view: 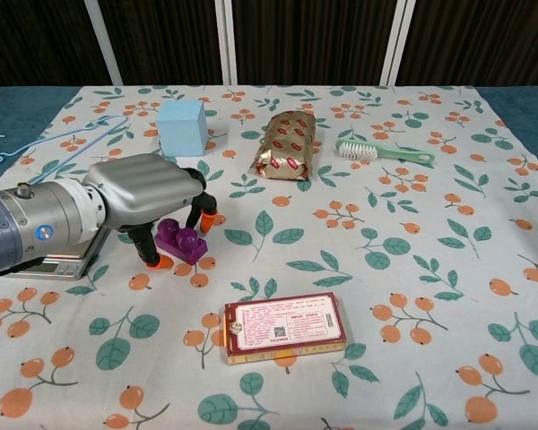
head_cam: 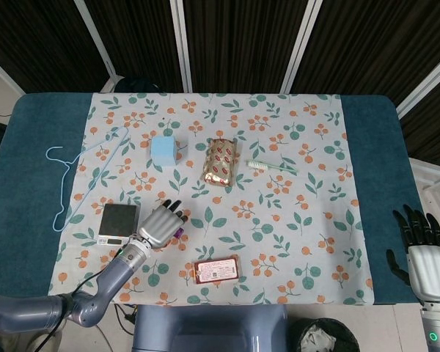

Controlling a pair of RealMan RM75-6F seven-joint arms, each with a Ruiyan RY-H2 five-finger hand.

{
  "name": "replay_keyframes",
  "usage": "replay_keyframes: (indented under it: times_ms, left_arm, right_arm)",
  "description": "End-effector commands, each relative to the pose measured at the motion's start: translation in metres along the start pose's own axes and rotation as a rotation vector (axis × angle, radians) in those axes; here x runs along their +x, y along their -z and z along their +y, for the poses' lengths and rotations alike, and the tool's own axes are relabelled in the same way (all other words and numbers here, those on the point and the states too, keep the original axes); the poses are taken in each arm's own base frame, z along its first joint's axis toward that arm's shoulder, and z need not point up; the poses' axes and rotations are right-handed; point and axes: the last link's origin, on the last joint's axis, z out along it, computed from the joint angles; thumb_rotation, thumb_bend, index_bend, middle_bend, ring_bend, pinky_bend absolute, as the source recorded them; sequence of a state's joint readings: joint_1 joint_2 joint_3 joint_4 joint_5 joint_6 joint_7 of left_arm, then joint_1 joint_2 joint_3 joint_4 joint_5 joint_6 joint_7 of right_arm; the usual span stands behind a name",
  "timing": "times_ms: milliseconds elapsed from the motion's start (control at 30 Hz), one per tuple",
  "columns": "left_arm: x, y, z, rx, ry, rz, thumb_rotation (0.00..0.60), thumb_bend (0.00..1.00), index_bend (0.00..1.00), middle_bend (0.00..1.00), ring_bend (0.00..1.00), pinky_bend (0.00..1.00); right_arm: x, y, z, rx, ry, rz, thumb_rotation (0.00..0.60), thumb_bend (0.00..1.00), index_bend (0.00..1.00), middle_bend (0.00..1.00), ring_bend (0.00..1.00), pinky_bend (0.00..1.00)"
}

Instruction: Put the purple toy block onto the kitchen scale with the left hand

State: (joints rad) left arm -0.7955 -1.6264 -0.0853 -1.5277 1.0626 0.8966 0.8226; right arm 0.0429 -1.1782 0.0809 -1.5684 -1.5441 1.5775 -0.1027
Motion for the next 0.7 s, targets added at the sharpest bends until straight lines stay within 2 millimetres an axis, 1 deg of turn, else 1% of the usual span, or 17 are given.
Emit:
replay_keyframes:
  times_ms: [33, 167, 400, 433, 567, 700]
  left_arm:
    - [-0.0011, -0.0008, -0.0007, 0.000, -0.006, 0.011, 0.600, 0.18, 0.41, 0.42, 0.13, 0.23]
    - [-0.0038, -0.0017, -0.0041, 0.008, -0.013, 0.011, 0.600, 0.21, 0.41, 0.42, 0.13, 0.23]
    - [-0.0060, -0.0032, -0.0051, 0.007, -0.022, 0.008, 0.600, 0.21, 0.42, 0.43, 0.13, 0.23]
    - [-0.0060, -0.0036, -0.0045, 0.004, -0.022, 0.008, 0.600, 0.21, 0.43, 0.43, 0.14, 0.23]
    - [-0.0056, -0.0053, -0.0023, -0.003, -0.029, 0.012, 0.600, 0.28, 0.47, 0.49, 0.18, 0.25]
    - [-0.0050, -0.0059, -0.0049, 0.003, -0.048, 0.022, 0.600, 0.29, 0.49, 0.51, 0.20, 0.27]
  right_arm:
    - [-0.0004, -0.0003, -0.0001, 0.000, 0.000, -0.001, 0.600, 0.48, 0.07, 0.04, 0.05, 0.00]
    - [-0.0014, -0.0007, -0.0002, -0.001, 0.000, -0.005, 0.600, 0.48, 0.07, 0.03, 0.05, 0.00]
    - [-0.0019, -0.0017, 0.0004, -0.010, 0.000, -0.004, 0.600, 0.48, 0.07, 0.03, 0.05, 0.00]
    - [-0.0019, -0.0017, 0.0004, -0.011, -0.001, -0.004, 0.600, 0.48, 0.07, 0.03, 0.05, 0.00]
    - [-0.0020, -0.0018, 0.0002, -0.012, -0.001, -0.004, 0.600, 0.48, 0.07, 0.04, 0.05, 0.00]
    - [-0.0016, -0.0019, 0.0006, -0.014, -0.002, -0.002, 0.600, 0.48, 0.07, 0.04, 0.05, 0.00]
